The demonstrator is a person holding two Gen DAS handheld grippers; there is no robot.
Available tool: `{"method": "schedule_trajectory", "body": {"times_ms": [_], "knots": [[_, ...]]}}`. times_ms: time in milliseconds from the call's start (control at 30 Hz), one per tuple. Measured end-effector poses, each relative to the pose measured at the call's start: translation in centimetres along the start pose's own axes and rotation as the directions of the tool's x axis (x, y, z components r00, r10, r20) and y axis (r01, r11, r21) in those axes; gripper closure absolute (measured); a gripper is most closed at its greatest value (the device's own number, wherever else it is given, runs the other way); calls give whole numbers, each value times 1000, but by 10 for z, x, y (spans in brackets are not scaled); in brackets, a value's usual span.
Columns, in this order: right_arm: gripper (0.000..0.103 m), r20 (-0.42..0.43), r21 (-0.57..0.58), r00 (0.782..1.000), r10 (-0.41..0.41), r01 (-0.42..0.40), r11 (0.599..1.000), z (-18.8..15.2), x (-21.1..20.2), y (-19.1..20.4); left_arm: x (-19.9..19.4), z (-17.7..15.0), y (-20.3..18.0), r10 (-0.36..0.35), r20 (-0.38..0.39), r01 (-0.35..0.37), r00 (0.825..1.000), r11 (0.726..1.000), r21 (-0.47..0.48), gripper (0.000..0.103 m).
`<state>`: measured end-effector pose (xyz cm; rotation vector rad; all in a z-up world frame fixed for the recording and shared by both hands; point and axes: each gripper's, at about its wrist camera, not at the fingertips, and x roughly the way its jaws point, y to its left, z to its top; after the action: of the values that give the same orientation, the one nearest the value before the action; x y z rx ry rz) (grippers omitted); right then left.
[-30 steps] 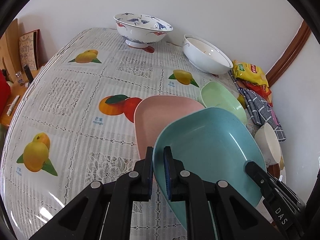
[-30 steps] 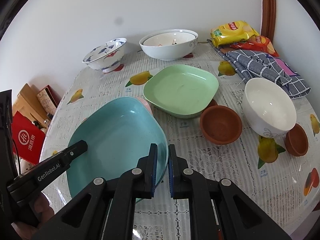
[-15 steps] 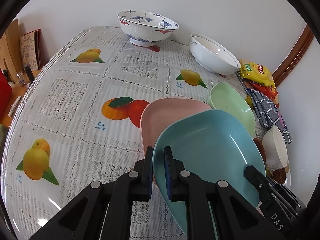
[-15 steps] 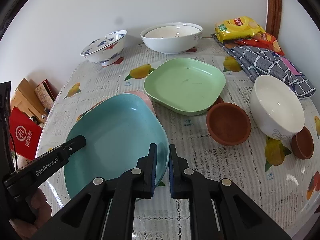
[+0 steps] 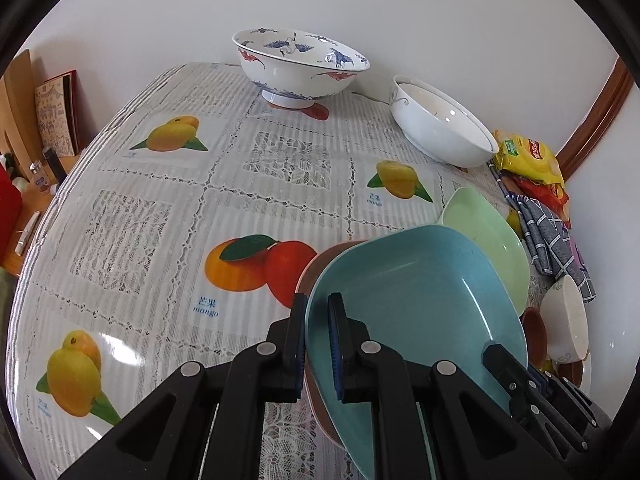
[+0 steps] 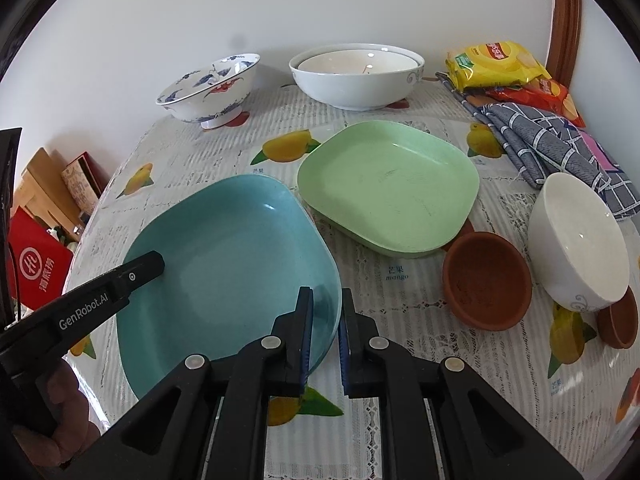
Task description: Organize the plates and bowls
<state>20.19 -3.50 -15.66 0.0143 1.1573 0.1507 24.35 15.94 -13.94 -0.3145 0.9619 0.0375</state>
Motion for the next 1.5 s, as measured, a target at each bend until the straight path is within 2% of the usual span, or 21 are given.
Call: {"method": "schedule_trajectory", "body": {"times_ms": [333, 500, 667, 767, 867, 933, 1033, 1233, 1367, 1500], "knots": [[89, -19, -14, 1000, -17, 17, 1000, 4, 16, 0, 17, 8, -4, -10, -1, 10, 1000, 1000, 10, 91], [81, -14, -77, 999, -34, 32, 996, 1, 14, 8, 19, 9, -5, -9, -5, 9, 1000, 1000, 13, 90], [77, -30, -94, 1000, -9, 6, 996, -2, 12, 7, 16, 8, -5, 20, -26, -19, 999, 1000, 17, 90], [67, -23, -98, 1000, -16, 13, 995, -4, 6, 7, 11, 5, -5, 53, -36, -52, 998, 998, 28, 89], [66, -8, -105, 1000, -23, 22, 994, -7, -3, 7, 3, 2, -5, 50, -34, -49, 998, 998, 30, 79], [66, 1, -105, 1000, -19, 19, 994, -9, -10, 5, -5, -2, -6, 52, -19, -51, 998, 998, 38, 62], [65, 20, -103, 1000, -18, 20, 994, -12, -23, 3, -22, -7, -11, 116, 37, -118, 993, 991, 62, 46], [64, 50, -99, 999, -13, 18, 995, -21, -48, -6, -45, -15, -17, 106, 65, -111, 992, 992, 66, 45], [54, 66, -97, 998, -20, 26, 995, -26, -64, -14, -60, -24, -28, 103, 85, -109, 991, 991, 71, 44], [52, 94, -96, 994, -48, 57, 994, -30, -82, -24, -78, -32, -44, 74, 118, -85, 990, 993, 85, 44]]}}
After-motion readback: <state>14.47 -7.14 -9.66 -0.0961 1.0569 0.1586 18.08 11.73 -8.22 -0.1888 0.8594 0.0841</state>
